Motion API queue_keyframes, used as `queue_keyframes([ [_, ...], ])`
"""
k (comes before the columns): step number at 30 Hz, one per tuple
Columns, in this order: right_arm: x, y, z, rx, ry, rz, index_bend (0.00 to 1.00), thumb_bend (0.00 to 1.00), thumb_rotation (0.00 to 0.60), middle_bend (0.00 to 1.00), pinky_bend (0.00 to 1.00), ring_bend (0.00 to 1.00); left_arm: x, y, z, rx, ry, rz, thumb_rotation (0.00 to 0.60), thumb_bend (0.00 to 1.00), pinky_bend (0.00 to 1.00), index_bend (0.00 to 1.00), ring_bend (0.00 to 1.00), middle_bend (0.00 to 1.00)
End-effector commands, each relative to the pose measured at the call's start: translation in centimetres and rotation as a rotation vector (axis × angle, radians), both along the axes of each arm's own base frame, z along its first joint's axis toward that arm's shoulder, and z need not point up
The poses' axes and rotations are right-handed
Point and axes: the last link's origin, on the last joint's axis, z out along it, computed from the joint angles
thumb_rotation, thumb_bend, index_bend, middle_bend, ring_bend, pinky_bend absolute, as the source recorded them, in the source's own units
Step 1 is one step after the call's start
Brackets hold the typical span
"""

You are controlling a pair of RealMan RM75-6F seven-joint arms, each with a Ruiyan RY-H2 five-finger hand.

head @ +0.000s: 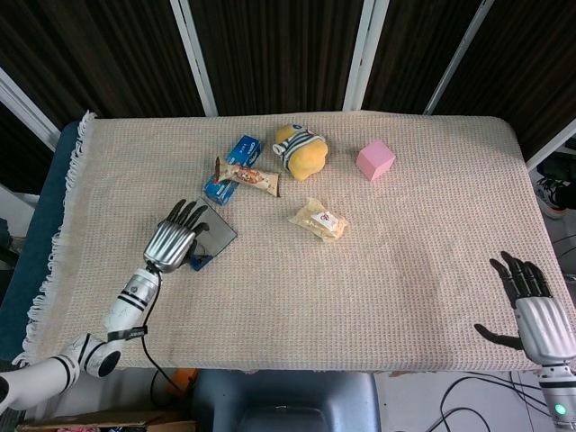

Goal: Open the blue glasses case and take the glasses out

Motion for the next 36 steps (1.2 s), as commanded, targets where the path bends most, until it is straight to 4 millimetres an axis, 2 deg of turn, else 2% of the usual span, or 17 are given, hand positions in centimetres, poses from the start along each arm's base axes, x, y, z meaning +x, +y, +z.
queue_keyframes([
  [1, 0.0, -0.1, -0.2, 0.008, 0.003, 0.000, 0.00, 0.18, 0.600, 0.00, 0.03, 0.00, -1.0, 0.2, 0.4, -0.007, 0.008, 0.035, 0.600, 0.66, 0.00, 0.32, 0.00, 0.07],
  [4, 0.1, -0.1, -0.3, 0.014, 0.005, 0.001, 0.00, 0.18, 0.600, 0.00, 0.03, 0.00, -1.3, 0.4, 0.6, -0.003, 0.009, 0.050, 0.600, 0.68, 0.00, 0.32, 0.00, 0.06],
  [8, 0.1, -0.1, -0.6, 0.023, 0.011, 0.001, 0.00, 0.18, 0.600, 0.00, 0.03, 0.00, -3.1, 2.1, 1.4, -0.001, -0.013, 0.161, 0.600, 0.71, 0.00, 0.31, 0.00, 0.05],
  [16, 0.1, -0.2, -0.5, 0.022, 0.010, -0.003, 0.00, 0.18, 0.600, 0.00, 0.03, 0.00, -4.6, 4.1, 1.1, -0.016, -0.004, 0.254, 0.600, 0.72, 0.00, 0.29, 0.00, 0.03],
  [27, -0.1, -0.2, -0.3, 0.012, 0.007, -0.010, 0.00, 0.18, 0.600, 0.00, 0.03, 0.00, -5.9, 4.2, 0.9, -0.007, 0.039, 0.268, 0.600, 0.72, 0.00, 0.34, 0.00, 0.03],
  [36, 0.0, -0.1, -0.4, 0.013, 0.008, -0.008, 0.00, 0.18, 0.600, 0.00, 0.03, 0.00, -7.4, 3.8, 1.7, 0.011, 0.054, 0.288, 0.600, 0.72, 0.00, 0.36, 0.00, 0.03],
])
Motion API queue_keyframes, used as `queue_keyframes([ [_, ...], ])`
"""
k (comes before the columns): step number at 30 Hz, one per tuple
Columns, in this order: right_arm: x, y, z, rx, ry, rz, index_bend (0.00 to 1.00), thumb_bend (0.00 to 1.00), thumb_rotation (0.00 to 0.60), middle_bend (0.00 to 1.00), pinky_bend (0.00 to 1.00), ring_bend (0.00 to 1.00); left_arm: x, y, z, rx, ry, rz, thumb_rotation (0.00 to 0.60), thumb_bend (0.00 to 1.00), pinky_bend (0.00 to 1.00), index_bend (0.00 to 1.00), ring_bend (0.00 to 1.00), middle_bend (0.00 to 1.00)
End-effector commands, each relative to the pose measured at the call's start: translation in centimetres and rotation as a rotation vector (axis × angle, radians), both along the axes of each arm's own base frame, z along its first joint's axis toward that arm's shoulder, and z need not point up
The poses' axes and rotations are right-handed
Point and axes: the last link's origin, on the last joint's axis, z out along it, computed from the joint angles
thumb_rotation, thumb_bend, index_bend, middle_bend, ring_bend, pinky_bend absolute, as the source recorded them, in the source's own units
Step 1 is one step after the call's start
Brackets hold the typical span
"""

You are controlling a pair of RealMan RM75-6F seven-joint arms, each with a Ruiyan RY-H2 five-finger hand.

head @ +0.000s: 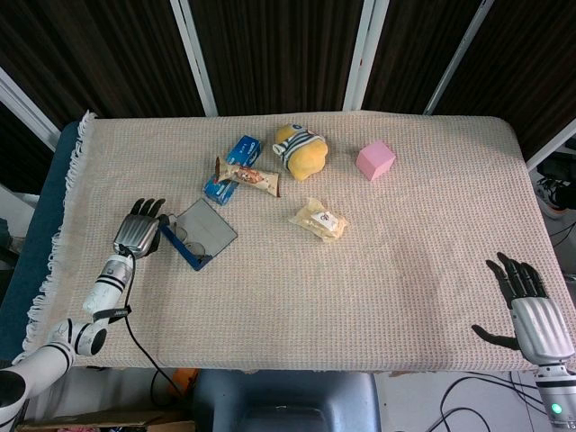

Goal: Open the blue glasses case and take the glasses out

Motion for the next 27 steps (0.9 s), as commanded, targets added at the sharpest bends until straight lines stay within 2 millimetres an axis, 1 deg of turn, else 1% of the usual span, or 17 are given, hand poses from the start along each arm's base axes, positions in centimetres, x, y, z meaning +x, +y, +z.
queue_keyframes([
  [1, 0.0, 0.0, 0.0, 0.001, 0.000, 0.000, 0.00, 0.18, 0.600, 0.00, 0.03, 0.00, -0.4, -0.2, 0.3, 0.004, 0.014, -0.005, 0.600, 0.72, 0.00, 0.37, 0.00, 0.04],
  [5, 0.1, 0.1, 0.0, 0.001, -0.002, 0.003, 0.00, 0.18, 0.600, 0.00, 0.03, 0.00, -1.0, -1.1, 0.7, 0.005, 0.043, -0.033, 0.600, 0.73, 0.00, 0.38, 0.00, 0.04],
  [8, 0.1, 0.2, 0.0, 0.001, -0.004, 0.005, 0.00, 0.18, 0.600, 0.00, 0.03, 0.00, -1.4, -2.1, 0.9, -0.001, 0.061, -0.064, 0.600, 0.73, 0.00, 0.39, 0.00, 0.04],
  [12, 0.1, 0.3, 0.1, 0.004, -0.007, 0.011, 0.00, 0.18, 0.600, 0.00, 0.03, 0.00, -2.0, -4.0, 0.9, -0.020, 0.076, -0.103, 0.600, 0.73, 0.00, 0.40, 0.00, 0.04],
  [17, 0.2, 0.4, 0.2, 0.001, -0.012, 0.015, 0.00, 0.18, 0.600, 0.00, 0.04, 0.00, -2.8, -6.8, 0.2, -0.061, 0.057, -0.128, 0.600, 0.73, 0.00, 0.42, 0.00, 0.04],
  [20, 0.2, 0.6, 0.2, 0.004, -0.016, 0.020, 0.00, 0.18, 0.600, 0.00, 0.04, 0.00, -2.6, -8.7, -0.4, -0.085, 0.019, -0.176, 0.600, 0.73, 0.00, 0.42, 0.00, 0.04],
  [27, 0.3, 0.8, 0.3, 0.006, -0.020, 0.025, 0.00, 0.18, 0.600, 0.00, 0.04, 0.00, -1.8, -11.5, -0.5, -0.097, -0.041, -0.263, 0.600, 0.73, 0.00, 0.43, 0.00, 0.04],
])
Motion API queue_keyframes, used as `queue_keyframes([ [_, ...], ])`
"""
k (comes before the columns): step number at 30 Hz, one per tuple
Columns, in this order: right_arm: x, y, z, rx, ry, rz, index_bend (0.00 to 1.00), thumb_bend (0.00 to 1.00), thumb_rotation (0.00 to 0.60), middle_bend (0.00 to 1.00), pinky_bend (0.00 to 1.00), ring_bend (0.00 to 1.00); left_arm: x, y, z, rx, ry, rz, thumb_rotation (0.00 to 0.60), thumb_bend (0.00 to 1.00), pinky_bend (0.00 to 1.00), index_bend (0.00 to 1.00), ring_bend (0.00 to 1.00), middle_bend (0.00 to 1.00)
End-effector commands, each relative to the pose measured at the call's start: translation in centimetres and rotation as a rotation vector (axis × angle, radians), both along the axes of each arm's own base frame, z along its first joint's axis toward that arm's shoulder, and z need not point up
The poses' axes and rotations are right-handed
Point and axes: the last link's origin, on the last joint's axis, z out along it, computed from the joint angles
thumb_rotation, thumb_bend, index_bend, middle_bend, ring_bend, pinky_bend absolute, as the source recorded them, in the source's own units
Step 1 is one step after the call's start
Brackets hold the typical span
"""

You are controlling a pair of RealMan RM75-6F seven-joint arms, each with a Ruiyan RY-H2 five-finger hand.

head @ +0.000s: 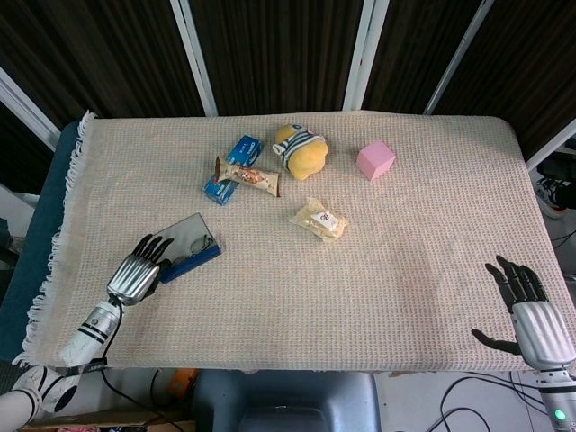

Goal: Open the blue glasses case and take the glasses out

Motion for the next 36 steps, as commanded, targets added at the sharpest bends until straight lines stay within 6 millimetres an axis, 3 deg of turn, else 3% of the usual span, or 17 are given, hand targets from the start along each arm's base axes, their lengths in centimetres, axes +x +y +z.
queue_keyframes([
  [1, 0.0, 0.1, 0.0, 0.002, 0.000, 0.001, 0.00, 0.18, 0.600, 0.00, 0.04, 0.00, 0.2, -1.7, 0.0, -0.015, -0.037, -0.031, 0.600, 0.73, 0.00, 0.43, 0.00, 0.04],
  [9, 0.0, 0.2, 0.3, -0.005, -0.006, 0.003, 0.00, 0.18, 0.600, 0.00, 0.04, 0.00, 1.2, -4.6, -0.3, -0.060, -0.082, -0.074, 0.600, 0.73, 0.00, 0.41, 0.00, 0.02],
  [19, 0.0, 0.4, 0.5, -0.012, -0.014, 0.009, 0.00, 0.18, 0.600, 0.00, 0.04, 0.00, 3.3, -6.5, -1.2, -0.108, -0.109, -0.129, 0.600, 0.73, 0.00, 0.40, 0.00, 0.00],
  [30, -0.1, 0.7, 1.0, -0.026, -0.029, 0.019, 0.00, 0.18, 0.600, 0.00, 0.04, 0.00, 5.8, -6.7, -2.6, -0.118, -0.129, -0.170, 0.600, 0.73, 0.00, 0.40, 0.00, 0.00],
  [36, -0.3, 0.7, 1.2, -0.027, -0.032, 0.016, 0.00, 0.18, 0.600, 0.00, 0.04, 0.00, 6.2, -6.1, -1.8, -0.075, -0.161, -0.167, 0.600, 0.73, 0.00, 0.37, 0.00, 0.00],
])
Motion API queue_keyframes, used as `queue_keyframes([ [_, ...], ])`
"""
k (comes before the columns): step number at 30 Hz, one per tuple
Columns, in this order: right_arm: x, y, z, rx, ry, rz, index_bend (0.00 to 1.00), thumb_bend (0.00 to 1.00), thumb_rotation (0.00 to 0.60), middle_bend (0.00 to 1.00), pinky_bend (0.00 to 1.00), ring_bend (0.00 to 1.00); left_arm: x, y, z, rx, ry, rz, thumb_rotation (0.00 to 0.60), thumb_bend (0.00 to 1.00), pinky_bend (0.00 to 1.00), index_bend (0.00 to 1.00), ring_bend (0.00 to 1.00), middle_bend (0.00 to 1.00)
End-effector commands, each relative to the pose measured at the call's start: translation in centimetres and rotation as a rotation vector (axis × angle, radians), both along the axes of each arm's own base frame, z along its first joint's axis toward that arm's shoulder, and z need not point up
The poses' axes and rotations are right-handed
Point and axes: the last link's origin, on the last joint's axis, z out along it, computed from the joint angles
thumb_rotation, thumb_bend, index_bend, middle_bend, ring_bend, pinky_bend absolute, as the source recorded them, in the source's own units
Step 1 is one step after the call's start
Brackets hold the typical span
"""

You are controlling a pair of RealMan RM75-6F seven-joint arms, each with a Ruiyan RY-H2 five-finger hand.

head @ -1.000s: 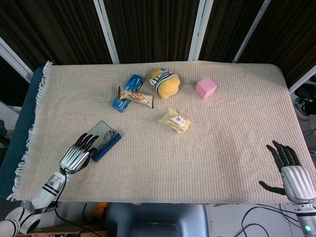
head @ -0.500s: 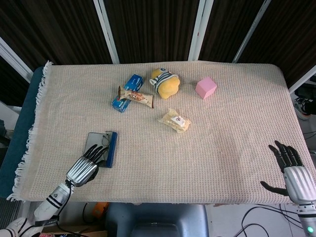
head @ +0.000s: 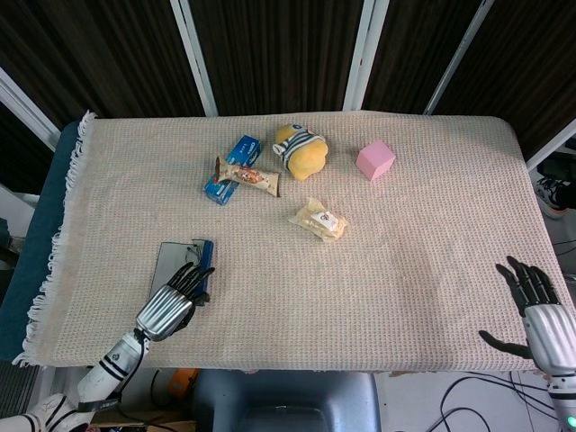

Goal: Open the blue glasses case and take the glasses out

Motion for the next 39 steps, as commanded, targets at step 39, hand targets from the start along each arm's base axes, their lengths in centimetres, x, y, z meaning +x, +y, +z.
queue_keyframes([
  [39, -0.1, 0.4, 0.5, -0.012, -0.013, 0.006, 0.00, 0.18, 0.600, 0.00, 0.04, 0.00, -1.8, -2.3, -1.6, -0.094, 0.031, 0.006, 0.600, 0.72, 0.00, 0.33, 0.00, 0.00],
])
